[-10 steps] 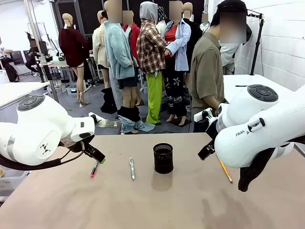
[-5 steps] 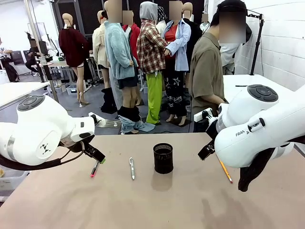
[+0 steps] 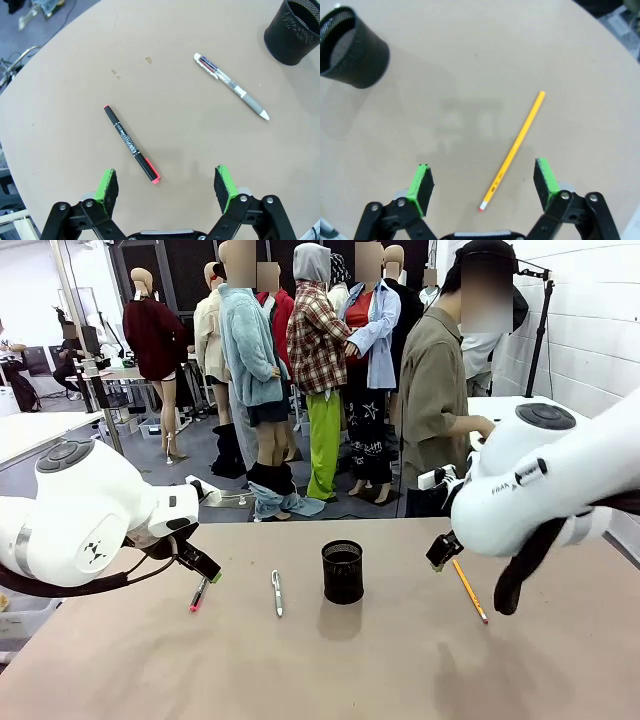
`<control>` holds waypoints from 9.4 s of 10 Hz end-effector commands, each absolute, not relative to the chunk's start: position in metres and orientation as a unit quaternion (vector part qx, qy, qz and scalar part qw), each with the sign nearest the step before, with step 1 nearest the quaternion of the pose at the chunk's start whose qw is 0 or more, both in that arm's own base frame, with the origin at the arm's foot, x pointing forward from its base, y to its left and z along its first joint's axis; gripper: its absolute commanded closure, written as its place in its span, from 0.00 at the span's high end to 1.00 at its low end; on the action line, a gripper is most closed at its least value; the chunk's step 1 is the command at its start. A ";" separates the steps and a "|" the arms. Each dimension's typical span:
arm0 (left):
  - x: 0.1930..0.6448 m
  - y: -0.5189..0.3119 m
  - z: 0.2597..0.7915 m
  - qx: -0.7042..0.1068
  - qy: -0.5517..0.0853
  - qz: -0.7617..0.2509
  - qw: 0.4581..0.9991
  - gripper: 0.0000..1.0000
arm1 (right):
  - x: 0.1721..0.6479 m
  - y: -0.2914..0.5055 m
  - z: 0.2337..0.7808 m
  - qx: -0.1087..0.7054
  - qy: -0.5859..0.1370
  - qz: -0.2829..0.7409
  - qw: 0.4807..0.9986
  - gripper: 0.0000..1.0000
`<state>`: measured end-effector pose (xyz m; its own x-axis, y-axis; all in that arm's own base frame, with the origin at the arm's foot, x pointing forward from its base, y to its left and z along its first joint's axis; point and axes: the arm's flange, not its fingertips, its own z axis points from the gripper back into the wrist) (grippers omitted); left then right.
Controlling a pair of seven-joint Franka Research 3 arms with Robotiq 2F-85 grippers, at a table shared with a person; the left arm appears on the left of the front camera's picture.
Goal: Place the pens into the pen holder.
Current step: Pick up a writing instrument from the table and place it into the Pen holder.
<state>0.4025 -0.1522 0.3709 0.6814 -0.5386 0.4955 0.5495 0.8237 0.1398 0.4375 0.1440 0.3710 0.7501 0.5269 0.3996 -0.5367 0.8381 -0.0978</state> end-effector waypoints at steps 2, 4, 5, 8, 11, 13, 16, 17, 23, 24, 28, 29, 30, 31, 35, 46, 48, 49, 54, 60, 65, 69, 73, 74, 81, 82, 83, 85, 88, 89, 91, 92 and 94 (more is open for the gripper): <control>0.403 -0.151 0.371 -0.010 -0.267 -0.295 0.917 1.00 | 0.485 0.136 0.361 0.039 -0.139 0.264 0.954 1.00; 0.403 -0.151 0.371 -0.010 -0.267 -0.295 0.917 1.00 | 0.497 0.127 0.349 0.047 -0.106 0.245 0.963 1.00; 0.403 -0.151 0.371 -0.010 -0.267 -0.295 0.917 1.00 | 0.502 0.124 0.341 0.042 -0.093 0.232 0.967 1.00; 0.403 -0.151 0.371 -0.010 -0.267 -0.295 0.917 1.00 | 0.514 0.117 0.317 0.053 -0.060 0.221 0.972 1.00; 0.403 -0.151 0.371 -0.010 -0.267 -0.295 0.917 1.00 | 0.515 0.119 0.300 0.033 -0.038 0.224 0.973 1.00; 0.403 -0.151 0.371 -0.010 -0.267 -0.295 0.917 1.00 | 0.513 0.121 0.296 0.021 -0.032 0.226 0.973 0.87; 0.403 -0.151 0.371 -0.010 -0.267 -0.295 0.917 1.00 | 0.511 0.119 0.296 0.009 -0.029 0.223 0.974 0.27; 0.403 -0.151 0.371 -0.010 -0.267 -0.295 0.917 1.00 | 0.512 0.120 0.296 0.009 -0.025 0.224 0.974 0.07; 0.403 -0.151 0.371 -0.010 -0.267 -0.295 0.917 1.00 | 0.509 0.137 0.309 -0.014 0.000 0.266 0.964 0.00; 0.403 -0.151 0.371 -0.010 -0.267 -0.295 0.917 1.00 | 0.507 0.140 0.315 -0.004 -0.004 0.288 0.958 0.00; 0.403 -0.151 0.371 -0.010 -0.267 -0.295 0.917 1.00 | 0.499 0.127 0.354 0.107 -0.117 0.441 0.883 0.00; 0.403 -0.151 0.371 -0.010 -0.267 -0.295 0.917 1.00 | 0.497 0.127 0.364 0.126 -0.158 0.470 0.860 0.00; 0.403 -0.151 0.371 -0.010 -0.267 -0.295 0.917 1.00 | 0.496 0.133 0.372 0.156 -0.184 0.508 0.827 0.00; 0.403 -0.151 0.371 -0.010 -0.267 -0.295 0.917 1.00 | 0.498 0.142 0.378 0.208 -0.220 0.542 0.784 0.00; 0.403 -0.151 0.371 -0.010 -0.267 -0.295 0.917 1.00 | 0.502 0.194 0.402 0.335 -0.343 0.606 0.635 0.00; 0.403 -0.151 0.371 -0.010 -0.267 -0.295 0.917 1.00 | 0.534 0.272 0.361 0.437 -0.347 0.620 0.552 0.00; 0.403 -0.151 0.371 -0.010 -0.267 -0.295 0.917 1.00 | 0.532 0.269 0.346 0.437 -0.339 0.616 0.561 0.00; 0.403 -0.151 0.371 -0.010 -0.267 -0.295 0.917 1.00 | 0.528 0.266 0.339 0.431 -0.338 0.617 0.564 0.00; 0.403 -0.151 0.371 -0.010 -0.267 -0.295 0.917 1.00 | 0.527 0.252 0.331 0.424 -0.346 0.614 0.569 0.62; 0.403 -0.151 0.371 -0.010 -0.267 -0.295 0.917 1.00 | 0.508 0.130 0.379 0.235 -0.320 0.471 0.788 0.81; 0.403 -0.151 0.371 -0.010 -0.267 -0.295 0.917 1.00 | 0.497 0.056 0.402 0.072 -0.149 0.269 0.949 0.81; 0.403 -0.151 0.371 -0.010 -0.267 -0.295 0.917 1.00 | 0.489 0.026 0.353 0.061 -0.213 0.326 0.919 0.81; 0.403 -0.151 0.371 -0.010 -0.267 -0.295 0.917 1.00 | 0.489 0.026 0.353 0.061 -0.213 0.326 0.919 0.81; 0.403 -0.153 0.371 -0.009 -0.267 -0.298 0.917 1.00 | 0.489 0.026 0.353 0.061 -0.213 0.326 0.919 0.81; 0.498 -0.144 0.366 -0.016 -0.083 -0.224 0.971 1.00 | 0.489 0.026 0.353 0.061 -0.213 0.326 0.919 0.81; 0.510 -0.146 0.354 -0.022 -0.061 -0.220 0.973 1.00 | 0.489 0.026 0.353 0.061 -0.213 0.326 0.919 0.81; 0.519 -0.145 0.345 -0.023 -0.051 -0.207 0.977 1.00 | 0.489 0.026 0.353 0.061 -0.213 0.326 0.919 0.81; 0.526 -0.149 0.333 -0.009 -0.041 -0.189 0.981 1.00 | 0.489 0.026 0.353 0.061 -0.213 0.326 0.919 0.81; 0.529 -0.153 0.319 -0.008 -0.025 -0.179 0.984 1.00 | 0.489 0.026 0.353 0.061 -0.213 0.326 0.919 0.81; 0.528 -0.153 0.316 -0.004 -0.016 -0.172 0.985 1.00 | 0.489 0.026 0.353 0.061 -0.213 0.326 0.919 0.81; 0.528 -0.152 0.309 0.006 -0.002 -0.165 0.986 0.68 | 0.489 0.026 0.353 0.061 -0.213 0.326 0.919 0.81; 0.528 -0.151 0.305 0.009 0.003 -0.154 0.988 0.49 | 0.489 0.026 0.353 0.061 -0.213 0.326 0.919 0.81; 0.528 -0.150 0.300 0.014 0.007 -0.154 0.988 0.10 | 0.489 0.026 0.353 0.061 -0.213 0.326 0.919 0.81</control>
<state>0.5236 -0.1481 0.3050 0.9460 -0.3242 0.0032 0.3242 0.9460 -0.0077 0.4904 0.0296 0.3578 0.7079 0.5741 0.4115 -0.6178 0.7856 -0.0333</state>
